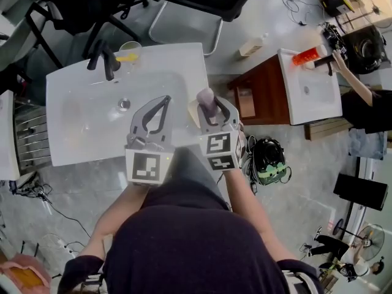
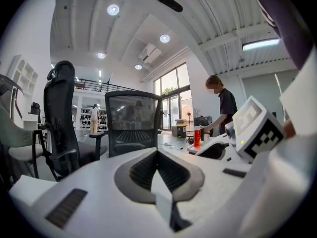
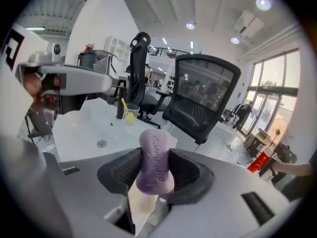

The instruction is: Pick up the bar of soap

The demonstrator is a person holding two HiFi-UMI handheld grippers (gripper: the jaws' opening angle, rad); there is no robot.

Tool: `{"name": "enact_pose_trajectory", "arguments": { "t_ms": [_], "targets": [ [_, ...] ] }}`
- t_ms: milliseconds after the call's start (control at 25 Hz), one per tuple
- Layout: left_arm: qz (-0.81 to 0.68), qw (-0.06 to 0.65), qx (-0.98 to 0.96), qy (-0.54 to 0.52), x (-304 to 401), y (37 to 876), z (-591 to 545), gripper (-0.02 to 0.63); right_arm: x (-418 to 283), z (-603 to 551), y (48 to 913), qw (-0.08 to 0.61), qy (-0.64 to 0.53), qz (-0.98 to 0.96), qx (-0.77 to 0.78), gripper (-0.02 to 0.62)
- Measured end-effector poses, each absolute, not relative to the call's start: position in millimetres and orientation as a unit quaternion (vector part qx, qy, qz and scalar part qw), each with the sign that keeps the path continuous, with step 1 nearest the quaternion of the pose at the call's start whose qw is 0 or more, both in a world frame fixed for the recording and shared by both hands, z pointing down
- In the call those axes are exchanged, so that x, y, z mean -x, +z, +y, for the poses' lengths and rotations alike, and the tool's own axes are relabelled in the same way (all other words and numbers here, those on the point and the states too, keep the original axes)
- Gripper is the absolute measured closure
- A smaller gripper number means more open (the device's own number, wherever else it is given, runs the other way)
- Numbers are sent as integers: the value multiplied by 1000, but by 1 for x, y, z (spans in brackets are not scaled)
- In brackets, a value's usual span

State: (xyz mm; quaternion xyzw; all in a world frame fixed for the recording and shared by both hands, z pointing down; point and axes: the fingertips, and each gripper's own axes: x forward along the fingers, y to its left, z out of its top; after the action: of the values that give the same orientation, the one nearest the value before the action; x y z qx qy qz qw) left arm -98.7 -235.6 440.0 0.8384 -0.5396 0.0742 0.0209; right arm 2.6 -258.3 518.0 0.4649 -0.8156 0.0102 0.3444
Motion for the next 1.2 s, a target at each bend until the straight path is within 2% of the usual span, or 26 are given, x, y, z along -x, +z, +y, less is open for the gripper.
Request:
{"name": "enact_pose_trajectory", "arguments": {
  "t_ms": [400,720,1200],
  "targets": [
    [-539,-24,-841,31,94,382,-232,606,-16,-260,399,174,-35,-818,-546,402],
    [-539,-58,-840,-3,89,333,-230,606,-36,-249,335,63,-54,-811,-579,402],
    [-552,-84,-830,-23,89,294,-226,606,-56,-233,279,-27,-80,-804,-589,402]
  ]
}}
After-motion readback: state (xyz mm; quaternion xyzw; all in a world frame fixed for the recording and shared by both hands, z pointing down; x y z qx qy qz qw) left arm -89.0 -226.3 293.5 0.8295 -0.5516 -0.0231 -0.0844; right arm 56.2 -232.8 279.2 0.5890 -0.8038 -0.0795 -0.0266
